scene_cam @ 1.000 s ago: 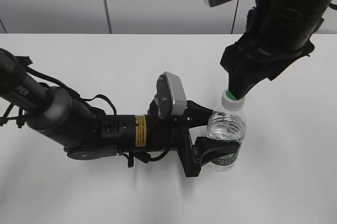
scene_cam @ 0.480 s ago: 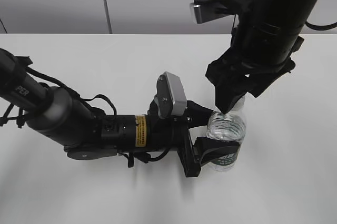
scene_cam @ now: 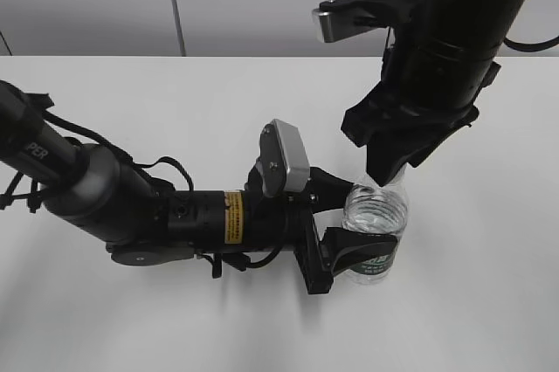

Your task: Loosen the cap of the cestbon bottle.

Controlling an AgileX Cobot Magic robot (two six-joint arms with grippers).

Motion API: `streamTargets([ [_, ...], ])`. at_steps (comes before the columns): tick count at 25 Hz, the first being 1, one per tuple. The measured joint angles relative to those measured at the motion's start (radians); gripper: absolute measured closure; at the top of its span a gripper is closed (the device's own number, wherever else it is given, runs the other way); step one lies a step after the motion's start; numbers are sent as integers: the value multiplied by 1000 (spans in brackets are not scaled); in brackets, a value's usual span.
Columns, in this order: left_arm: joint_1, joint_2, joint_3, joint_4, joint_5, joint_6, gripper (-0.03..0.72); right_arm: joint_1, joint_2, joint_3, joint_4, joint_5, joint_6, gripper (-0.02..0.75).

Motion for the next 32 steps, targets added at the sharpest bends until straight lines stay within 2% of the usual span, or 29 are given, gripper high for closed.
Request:
streamTargets([
  [2,0,0,0,0,0,0,161,0,1,0,0,-1,-16,421],
  [9,0,0,0,0,0,-1,161,0,1,0,0,-1,-166,426],
  [12,0,0,0,0,-1,0,161,0,1,0,-1,-6,-357,426],
  [18,0,0,0,0,-1,3,161,0,1,0,2,-33,-1009,426],
  [20,0,0,0,0,-4,5,161,-1,1,0,24,-44,-1126,426],
  [25,0,-1,0,0,-8,5,161,-1,1,2,64,-66,-1196,426],
  [32,0,-1,0,0,-9,5,161,-1,-6,7,64,-68,-1170,426],
])
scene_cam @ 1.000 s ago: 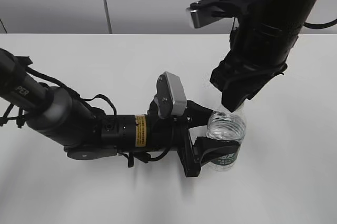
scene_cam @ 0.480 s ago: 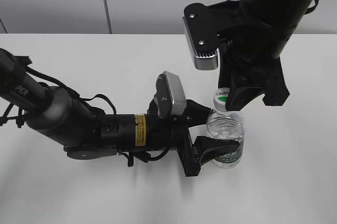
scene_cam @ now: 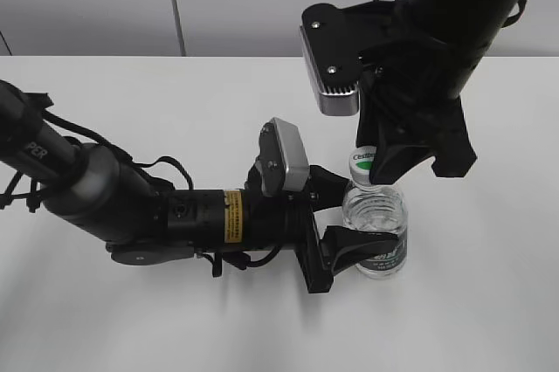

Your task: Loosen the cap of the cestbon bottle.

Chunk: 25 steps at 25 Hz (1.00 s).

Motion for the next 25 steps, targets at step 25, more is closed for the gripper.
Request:
streamTargets([
  [25,-2,-37,-4,8,88,-5,162,1,-118,-2,12,60,812,239],
])
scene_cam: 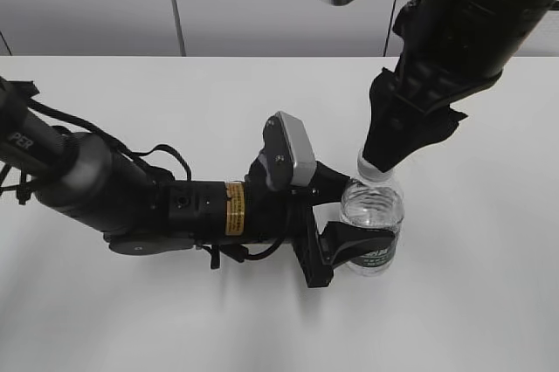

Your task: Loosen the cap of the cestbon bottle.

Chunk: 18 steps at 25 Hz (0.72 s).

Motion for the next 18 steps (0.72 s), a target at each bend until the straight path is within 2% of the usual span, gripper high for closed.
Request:
streamTargets([
  [10,0,-25,-3,9,79,-29,162,0,3,0,5,1,173,239],
  [18,0,-29,-4,6,91,-48,162,0,60,0,-74,3,300,239],
])
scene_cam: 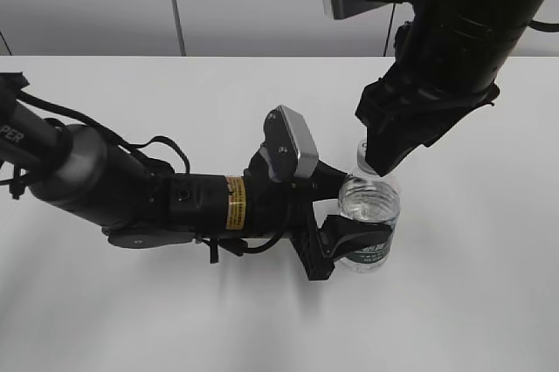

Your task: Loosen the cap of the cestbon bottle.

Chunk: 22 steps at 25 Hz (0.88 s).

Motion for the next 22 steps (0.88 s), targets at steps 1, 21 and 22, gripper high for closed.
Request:
streamTargets([
  [1,0,-2,0,0,5,-1,162,0,0,0,0,-1,4,239],
  [21,-2,-6,0,-2,22,-3,162,0,60,-20,5,-71,279,244],
  [22,-2,-6,0,-2,22,-3,162,0,61,-32,5,-73,280,252],
])
